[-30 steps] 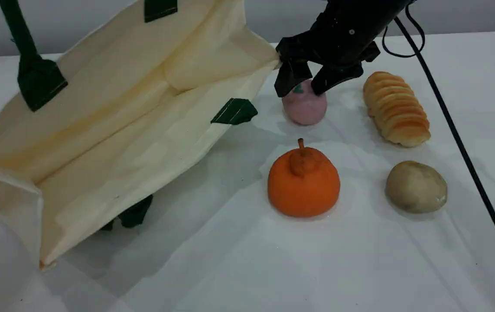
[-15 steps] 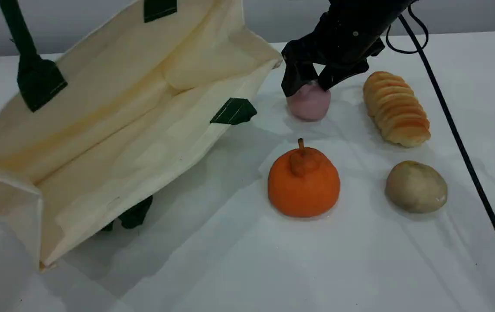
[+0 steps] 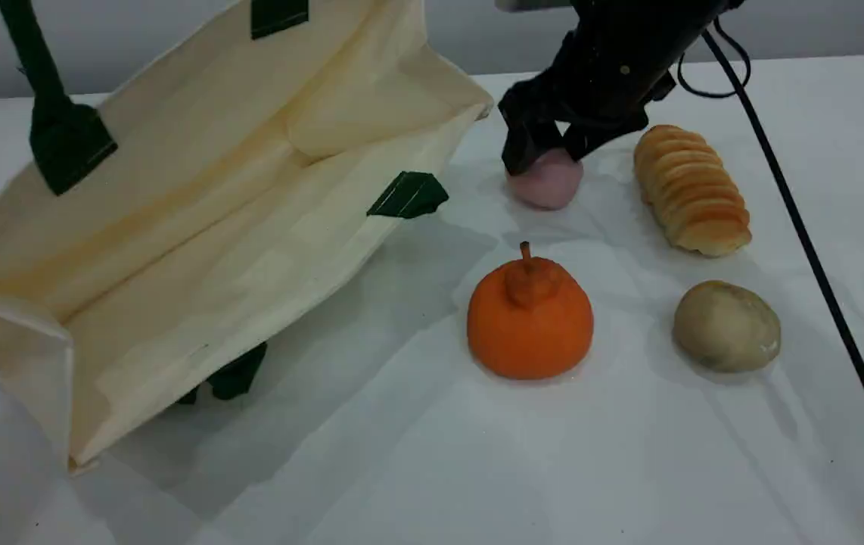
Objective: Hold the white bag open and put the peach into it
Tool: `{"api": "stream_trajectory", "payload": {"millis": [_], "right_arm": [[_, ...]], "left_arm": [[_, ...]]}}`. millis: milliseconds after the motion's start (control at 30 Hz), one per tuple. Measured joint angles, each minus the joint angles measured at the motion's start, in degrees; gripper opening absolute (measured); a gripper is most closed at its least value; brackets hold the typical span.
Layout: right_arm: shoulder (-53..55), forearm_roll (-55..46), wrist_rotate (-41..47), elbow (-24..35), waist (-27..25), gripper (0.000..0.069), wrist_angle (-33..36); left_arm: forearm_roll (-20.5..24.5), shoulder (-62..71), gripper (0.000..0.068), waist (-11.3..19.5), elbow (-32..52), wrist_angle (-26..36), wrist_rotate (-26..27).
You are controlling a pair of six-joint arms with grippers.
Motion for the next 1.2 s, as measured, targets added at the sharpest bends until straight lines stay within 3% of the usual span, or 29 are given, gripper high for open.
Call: {"api": "stream_trajectory", "payload": {"millis": [333, 667, 1200], "right_arm": [[0.6, -0.1, 0.0, 0.0, -0.1, 0.0262, 0.7], [-1.5, -3.8, 0.7, 0.0, 0.0, 0.0262, 5.0], [-19.2, -31.4, 23.3, 0.1, -0.1, 0.0262, 12.7]], "left_arm": [[0.0, 0.0, 0.0095, 0.0, 0.0, 0.0, 0.0], [0.0, 0.0, 0.0095, 0.0, 0.0, 0.0, 0.0], [0.0, 0.0, 0.0095, 0.0, 0.0, 0.0, 0.1]]}}
